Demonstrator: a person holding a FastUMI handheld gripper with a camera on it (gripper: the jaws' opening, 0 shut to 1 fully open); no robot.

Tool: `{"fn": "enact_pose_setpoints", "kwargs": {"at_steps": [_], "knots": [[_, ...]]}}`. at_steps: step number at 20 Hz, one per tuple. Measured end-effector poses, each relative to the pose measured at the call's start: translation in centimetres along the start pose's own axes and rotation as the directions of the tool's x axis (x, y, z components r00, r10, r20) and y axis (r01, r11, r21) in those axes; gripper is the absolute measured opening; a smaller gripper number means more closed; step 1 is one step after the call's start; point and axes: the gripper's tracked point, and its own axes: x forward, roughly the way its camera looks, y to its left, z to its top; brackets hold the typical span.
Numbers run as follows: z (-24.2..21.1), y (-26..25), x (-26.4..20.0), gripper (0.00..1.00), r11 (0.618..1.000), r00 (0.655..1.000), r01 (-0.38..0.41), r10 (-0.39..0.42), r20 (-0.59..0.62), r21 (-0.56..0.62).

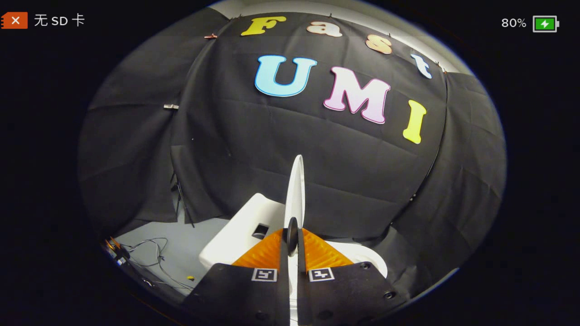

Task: Open the toilet lid.

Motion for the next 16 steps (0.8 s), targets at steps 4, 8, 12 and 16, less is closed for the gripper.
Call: {"fn": "enact_pose_setpoints", "kwargs": {"at_steps": [4, 8, 12, 16], "knots": [[1.1, 0.7, -0.4, 0.21, 0.999, 0.998, -0.017, 0.019, 0.052, -0.034], [2.3, 2.2, -2.4, 0.63, 0.997, 0.994, -0.046, 0.052, 0.100, -0.063], [3.5, 2.4, -3.6, 0.93, 0.996, 0.989, -0.041, 0.052, 0.135, -0.079], [4.2, 2.1, -4.3, 0.98, 0.997, 0.988, -0.049, 0.057, 0.143, -0.060]]}}
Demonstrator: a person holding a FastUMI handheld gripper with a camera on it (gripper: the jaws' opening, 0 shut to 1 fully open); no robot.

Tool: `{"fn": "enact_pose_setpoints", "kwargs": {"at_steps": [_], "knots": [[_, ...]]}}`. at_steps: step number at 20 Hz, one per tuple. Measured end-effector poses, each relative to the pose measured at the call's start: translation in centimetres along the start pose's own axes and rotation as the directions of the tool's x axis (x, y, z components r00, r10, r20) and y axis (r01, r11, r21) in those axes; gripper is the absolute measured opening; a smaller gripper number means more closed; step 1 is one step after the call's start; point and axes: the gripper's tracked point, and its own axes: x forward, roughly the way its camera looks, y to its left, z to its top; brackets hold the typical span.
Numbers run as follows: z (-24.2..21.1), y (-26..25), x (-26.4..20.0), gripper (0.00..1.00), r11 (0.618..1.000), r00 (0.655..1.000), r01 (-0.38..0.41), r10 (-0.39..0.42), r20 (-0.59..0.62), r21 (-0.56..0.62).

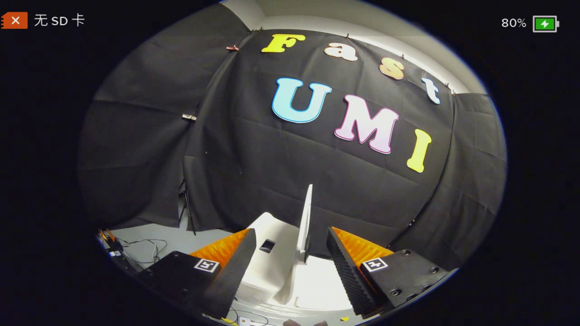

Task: Open the toilet lid.

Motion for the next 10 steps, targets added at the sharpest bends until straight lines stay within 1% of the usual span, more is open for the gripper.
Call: {"fn": "enact_pose_setpoints", "kwargs": {"at_steps": [10], "knots": [[6.6, -4.3, -5.4, 0.98, 0.995, 0.993, -0.022, 0.010, 0.121, 0.096]]}}
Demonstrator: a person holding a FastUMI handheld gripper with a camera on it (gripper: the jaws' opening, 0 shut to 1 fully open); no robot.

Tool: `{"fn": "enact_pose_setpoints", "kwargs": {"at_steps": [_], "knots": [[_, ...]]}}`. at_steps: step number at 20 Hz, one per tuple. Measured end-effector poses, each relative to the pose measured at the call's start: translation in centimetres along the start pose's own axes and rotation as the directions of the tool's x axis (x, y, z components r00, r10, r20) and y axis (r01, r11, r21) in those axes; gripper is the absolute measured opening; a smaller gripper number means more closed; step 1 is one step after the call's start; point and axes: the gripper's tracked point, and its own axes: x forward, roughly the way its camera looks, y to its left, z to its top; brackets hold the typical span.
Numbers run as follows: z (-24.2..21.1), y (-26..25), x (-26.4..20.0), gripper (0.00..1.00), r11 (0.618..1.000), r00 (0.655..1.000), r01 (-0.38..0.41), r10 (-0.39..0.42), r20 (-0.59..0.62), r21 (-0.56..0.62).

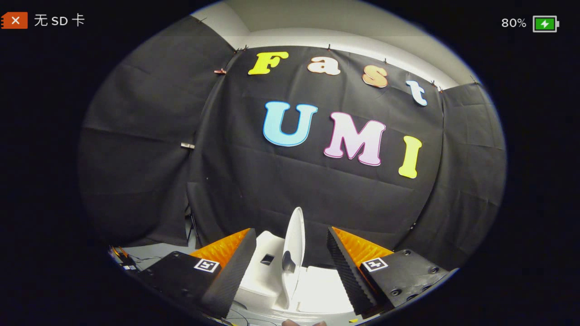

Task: Open the toilet lid.

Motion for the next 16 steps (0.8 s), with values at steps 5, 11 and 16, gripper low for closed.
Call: {"fn": "enact_pose_setpoints", "kwargs": {"at_steps": [5, 11, 16], "knots": [[3.6, -3.1, -3.5, 0.98, 0.999, 0.998, 0.001, -0.004, 0.066, 0.044], [6.9, -8.8, -8.3, 0.98, 0.995, 0.991, 0.022, -0.035, 0.126, 0.100], [8.8, -15.2, -12.3, 0.98, 0.987, 0.978, 0.085, -0.108, 0.176, 0.137]]}}
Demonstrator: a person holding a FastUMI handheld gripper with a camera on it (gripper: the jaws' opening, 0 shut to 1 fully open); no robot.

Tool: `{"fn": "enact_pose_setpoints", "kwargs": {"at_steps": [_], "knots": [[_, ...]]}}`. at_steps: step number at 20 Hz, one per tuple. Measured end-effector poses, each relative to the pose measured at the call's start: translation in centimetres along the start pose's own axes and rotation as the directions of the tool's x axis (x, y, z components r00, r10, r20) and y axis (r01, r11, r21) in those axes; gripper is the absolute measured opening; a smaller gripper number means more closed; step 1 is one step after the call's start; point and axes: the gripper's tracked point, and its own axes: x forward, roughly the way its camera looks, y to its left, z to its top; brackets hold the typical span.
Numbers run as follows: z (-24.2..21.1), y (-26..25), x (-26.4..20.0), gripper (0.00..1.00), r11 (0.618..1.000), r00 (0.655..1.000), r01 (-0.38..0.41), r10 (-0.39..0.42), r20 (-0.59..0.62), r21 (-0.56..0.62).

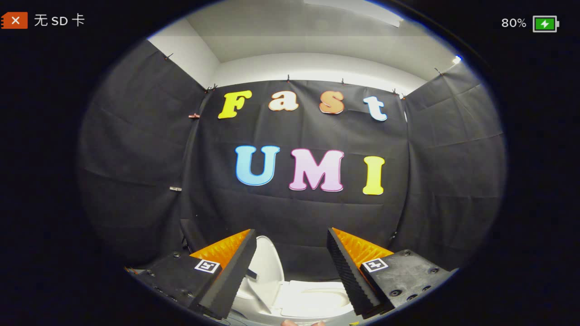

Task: Open the toilet lid.

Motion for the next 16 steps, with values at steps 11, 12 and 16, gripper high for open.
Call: {"fn": "enact_pose_setpoints", "kwargs": {"at_steps": [11, 12, 16], "knots": [[-0.8, -12.3, -5.9, 0.98, 0.990, 0.990, 0.140, -0.140, -0.018, 0.030], [-0.7, -13.3, -6.4, 0.98, 0.987, 0.988, 0.155, -0.155, -0.014, 0.035], [-0.9, -16.5, -7.4, 0.98, 0.978, 0.979, 0.204, -0.203, -0.010, 0.045]]}}
